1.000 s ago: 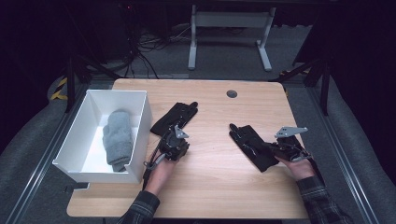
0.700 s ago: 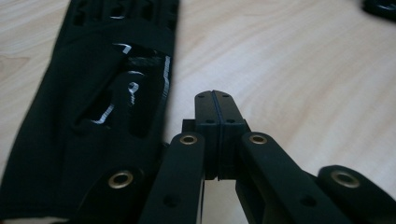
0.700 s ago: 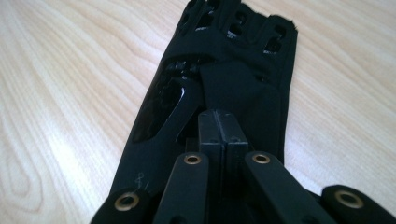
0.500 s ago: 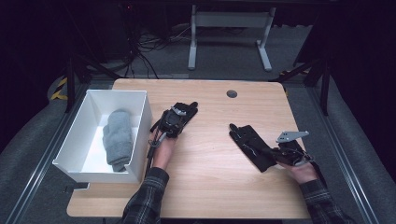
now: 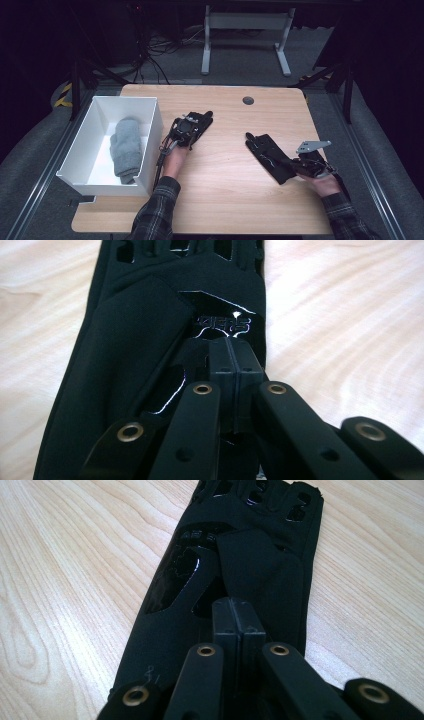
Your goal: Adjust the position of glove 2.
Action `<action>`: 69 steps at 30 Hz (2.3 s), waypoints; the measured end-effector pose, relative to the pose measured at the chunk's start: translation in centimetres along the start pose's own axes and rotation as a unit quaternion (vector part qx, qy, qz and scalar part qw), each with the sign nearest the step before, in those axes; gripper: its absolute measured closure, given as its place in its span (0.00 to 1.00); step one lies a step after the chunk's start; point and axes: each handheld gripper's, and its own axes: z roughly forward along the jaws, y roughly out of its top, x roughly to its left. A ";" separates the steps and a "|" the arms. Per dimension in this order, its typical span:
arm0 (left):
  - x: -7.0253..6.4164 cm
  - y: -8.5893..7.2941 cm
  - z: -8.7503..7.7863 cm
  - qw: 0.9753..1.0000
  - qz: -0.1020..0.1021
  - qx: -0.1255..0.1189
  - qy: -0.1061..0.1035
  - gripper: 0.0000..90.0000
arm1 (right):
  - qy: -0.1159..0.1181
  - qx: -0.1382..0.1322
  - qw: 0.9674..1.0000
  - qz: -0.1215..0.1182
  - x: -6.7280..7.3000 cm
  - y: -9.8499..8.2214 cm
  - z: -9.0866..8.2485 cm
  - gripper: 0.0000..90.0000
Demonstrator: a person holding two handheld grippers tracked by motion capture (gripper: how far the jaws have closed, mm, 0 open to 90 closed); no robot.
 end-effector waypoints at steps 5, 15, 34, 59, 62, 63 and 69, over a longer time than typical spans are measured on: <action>-1.0 -0.8 -0.6 1.000 0.011 0.004 -0.024 1.00 | 0.000 0.001 1.000 -0.003 0.0 0.0 0.0 1.00; -3.9 -2.1 -1.8 0.997 0.043 0.019 -0.067 1.00 | 0.007 -0.001 1.000 -0.006 0.1 0.1 0.0 1.00; -10.3 -5.4 -4.0 0.984 0.107 0.014 -0.143 1.00 | 0.013 -0.003 1.000 -0.003 0.0 0.0 -0.1 1.00; -4.8 -6.0 -4.1 0.995 0.048 0.003 -0.090 0.69 | 0.005 0.008 1.000 0.008 -1.2 -1.6 -0.9 1.00; -4.9 -6.0 -4.1 0.994 0.046 0.005 -0.096 0.83 | 0.007 0.009 1.000 0.009 -1.2 -1.6 -0.9 1.00; -4.9 -6.0 -4.1 0.994 0.044 0.007 -0.101 0.83 | 0.008 0.009 1.000 0.010 -1.2 -1.6 -0.9 1.00; -4.8 -5.8 -4.1 0.994 0.030 0.007 -0.104 0.93 | 0.025 0.015 1.000 -0.001 -0.5 -1.4 -0.4 1.00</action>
